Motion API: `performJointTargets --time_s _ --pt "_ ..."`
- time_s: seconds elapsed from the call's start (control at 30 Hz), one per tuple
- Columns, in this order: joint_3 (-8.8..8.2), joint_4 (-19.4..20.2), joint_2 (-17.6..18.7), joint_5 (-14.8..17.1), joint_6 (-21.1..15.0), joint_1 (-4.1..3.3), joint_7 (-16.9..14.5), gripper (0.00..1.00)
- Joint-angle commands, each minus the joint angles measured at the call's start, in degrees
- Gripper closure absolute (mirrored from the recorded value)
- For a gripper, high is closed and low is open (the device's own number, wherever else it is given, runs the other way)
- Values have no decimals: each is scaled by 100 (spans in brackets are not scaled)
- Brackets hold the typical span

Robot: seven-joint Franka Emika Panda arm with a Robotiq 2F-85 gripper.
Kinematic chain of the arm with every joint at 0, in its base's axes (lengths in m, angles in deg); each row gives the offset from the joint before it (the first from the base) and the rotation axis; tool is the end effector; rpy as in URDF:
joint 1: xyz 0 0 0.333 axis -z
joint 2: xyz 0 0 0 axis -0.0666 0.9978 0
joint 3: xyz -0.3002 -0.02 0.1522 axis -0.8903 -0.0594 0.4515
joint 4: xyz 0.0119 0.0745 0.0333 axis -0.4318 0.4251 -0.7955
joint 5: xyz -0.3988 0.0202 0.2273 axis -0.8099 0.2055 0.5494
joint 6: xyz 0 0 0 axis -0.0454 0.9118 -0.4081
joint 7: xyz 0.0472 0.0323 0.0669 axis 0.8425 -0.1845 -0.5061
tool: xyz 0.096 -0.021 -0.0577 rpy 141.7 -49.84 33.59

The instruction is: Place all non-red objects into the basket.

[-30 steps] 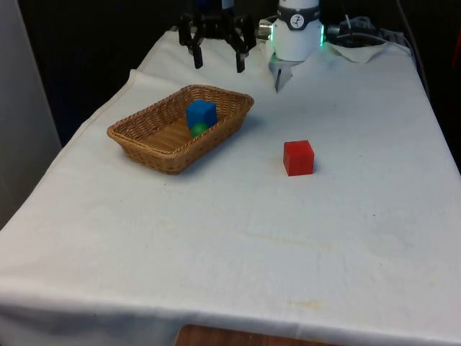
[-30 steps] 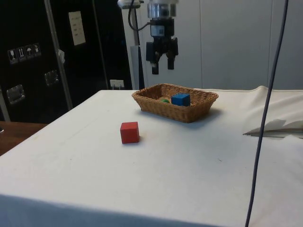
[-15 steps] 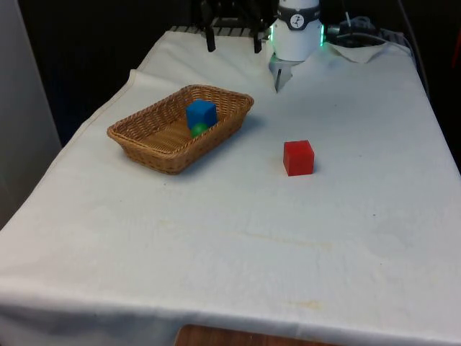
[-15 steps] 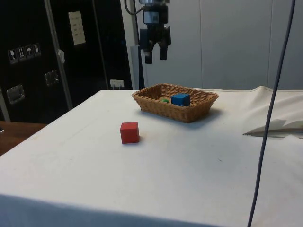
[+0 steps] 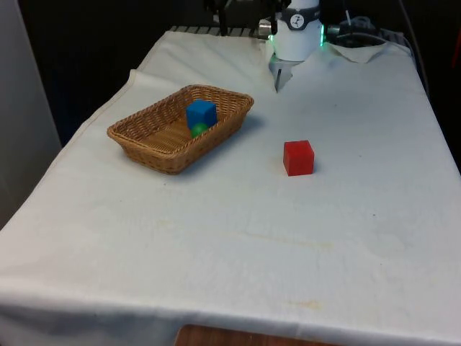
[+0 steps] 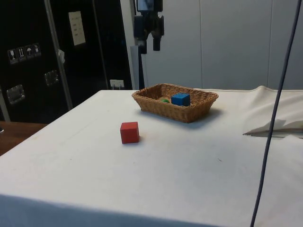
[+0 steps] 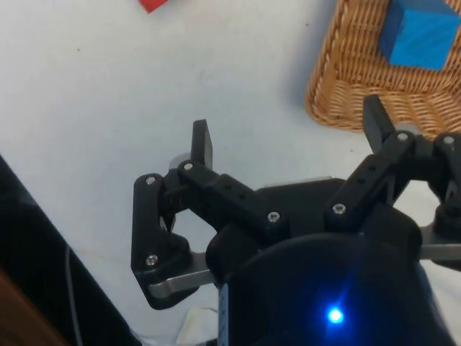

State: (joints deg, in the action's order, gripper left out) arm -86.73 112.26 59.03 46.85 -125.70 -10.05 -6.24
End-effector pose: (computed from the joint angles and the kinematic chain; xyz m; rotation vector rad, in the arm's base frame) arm 0.5634 -0.0955 0.3726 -3.0606 0.1746 -0.1135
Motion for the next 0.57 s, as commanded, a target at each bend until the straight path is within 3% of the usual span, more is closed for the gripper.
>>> performJointTargets --time_s 0.0,0.53 --pt "23 -23 -40 -92 63 -6 52 0" --pt "367 -69 -160 -52 178 0 -92 0"
